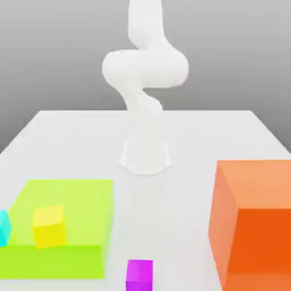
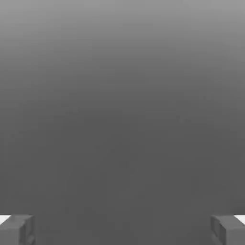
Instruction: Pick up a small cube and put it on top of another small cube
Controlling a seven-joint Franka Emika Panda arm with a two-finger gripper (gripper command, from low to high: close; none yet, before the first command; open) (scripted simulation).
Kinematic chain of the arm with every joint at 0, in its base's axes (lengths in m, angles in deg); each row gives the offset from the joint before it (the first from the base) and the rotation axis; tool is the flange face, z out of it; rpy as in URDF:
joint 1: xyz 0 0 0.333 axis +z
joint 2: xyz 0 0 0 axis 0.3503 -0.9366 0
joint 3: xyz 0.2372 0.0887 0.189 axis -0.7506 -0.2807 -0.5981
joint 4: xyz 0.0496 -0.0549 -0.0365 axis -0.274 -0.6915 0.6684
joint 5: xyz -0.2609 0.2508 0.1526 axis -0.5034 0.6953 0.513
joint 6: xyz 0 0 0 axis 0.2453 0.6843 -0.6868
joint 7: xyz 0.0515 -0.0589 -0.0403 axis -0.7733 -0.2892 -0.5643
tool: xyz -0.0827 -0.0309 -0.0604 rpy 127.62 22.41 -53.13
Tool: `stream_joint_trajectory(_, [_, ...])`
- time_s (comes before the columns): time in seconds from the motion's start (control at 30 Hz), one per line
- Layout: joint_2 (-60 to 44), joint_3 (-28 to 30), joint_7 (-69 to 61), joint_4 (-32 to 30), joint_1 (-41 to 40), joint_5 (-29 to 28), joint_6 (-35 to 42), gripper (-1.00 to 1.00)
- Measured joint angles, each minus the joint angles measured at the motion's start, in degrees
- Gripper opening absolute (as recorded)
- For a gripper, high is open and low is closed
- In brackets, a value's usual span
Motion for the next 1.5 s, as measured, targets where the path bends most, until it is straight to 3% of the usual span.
stream_joint_trajectory(0.37, [-18.39, -6.55, 25.34, -2.61, -7.23, 3.28, -7.08, 0.0])
stream_joint_trajectory(0.73, [-36.79, -11.49, 54.92, -5.24, -11.99, 0.01, -14.24, 0.0])
stream_joint_trajectory(1.1, [-55.43, -7.54, 86.19, -7.71, -8.95, -6.07, -21.35, 0.0])
stream_joint_trajectory(1.27, [-65.46, -4.41, 90.13, -6.19, -6.41, -8.54, -28.78, 0.0])
stream_joint_trajectory(1.3, [-66.62, -4.07, 90.37, -5.97, -6.13, -8.81, -29.71, -1.0])
stream_joint_trajectory(1.5, [-67.21, -3.89, 90.48, -5.85, -5.99, -8.93, -30.34, -1.0])
